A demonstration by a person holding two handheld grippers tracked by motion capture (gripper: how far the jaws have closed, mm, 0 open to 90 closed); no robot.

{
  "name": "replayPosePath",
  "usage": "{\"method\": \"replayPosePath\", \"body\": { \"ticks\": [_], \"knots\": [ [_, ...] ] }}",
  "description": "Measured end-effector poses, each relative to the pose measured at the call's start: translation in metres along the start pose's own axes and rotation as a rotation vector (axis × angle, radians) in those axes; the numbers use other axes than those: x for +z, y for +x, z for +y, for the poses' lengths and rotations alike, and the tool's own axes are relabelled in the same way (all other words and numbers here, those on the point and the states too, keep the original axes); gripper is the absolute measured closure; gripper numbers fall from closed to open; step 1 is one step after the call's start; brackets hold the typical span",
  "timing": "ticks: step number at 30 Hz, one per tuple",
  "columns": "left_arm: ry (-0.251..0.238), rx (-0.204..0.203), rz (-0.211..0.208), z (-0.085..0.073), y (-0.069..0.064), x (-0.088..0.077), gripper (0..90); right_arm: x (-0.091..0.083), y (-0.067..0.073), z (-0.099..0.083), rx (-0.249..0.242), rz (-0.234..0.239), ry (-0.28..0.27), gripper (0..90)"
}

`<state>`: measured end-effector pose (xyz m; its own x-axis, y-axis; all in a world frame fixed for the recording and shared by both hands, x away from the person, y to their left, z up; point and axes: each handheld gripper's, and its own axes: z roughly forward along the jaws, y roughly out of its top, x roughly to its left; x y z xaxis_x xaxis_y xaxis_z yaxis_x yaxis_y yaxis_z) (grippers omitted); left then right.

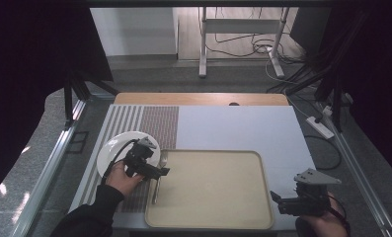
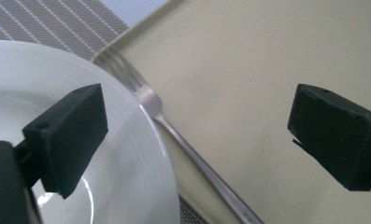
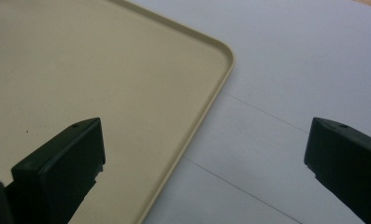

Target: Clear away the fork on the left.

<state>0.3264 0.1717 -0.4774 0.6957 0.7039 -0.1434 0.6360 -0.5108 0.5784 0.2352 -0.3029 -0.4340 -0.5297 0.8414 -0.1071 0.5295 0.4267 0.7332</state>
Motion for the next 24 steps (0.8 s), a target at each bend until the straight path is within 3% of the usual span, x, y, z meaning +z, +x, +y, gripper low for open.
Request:
{"method": "replayPosePath", "body": {
  "ticks": [10, 24],
  "knots": [
    [-0.052, -0.037, -0.021, -0.008, 0.006, -0.013, 0.0, 0.0, 0.0, 0.0, -0.001, 0.001, 0.0, 0.0],
    [-0.121, -0.069, 0.0, -0.022, 0.007, -0.03, 0.0, 0.0, 0.0, 0.0, -0.003, 0.0, 0.001, 0.0]
  ]
}}
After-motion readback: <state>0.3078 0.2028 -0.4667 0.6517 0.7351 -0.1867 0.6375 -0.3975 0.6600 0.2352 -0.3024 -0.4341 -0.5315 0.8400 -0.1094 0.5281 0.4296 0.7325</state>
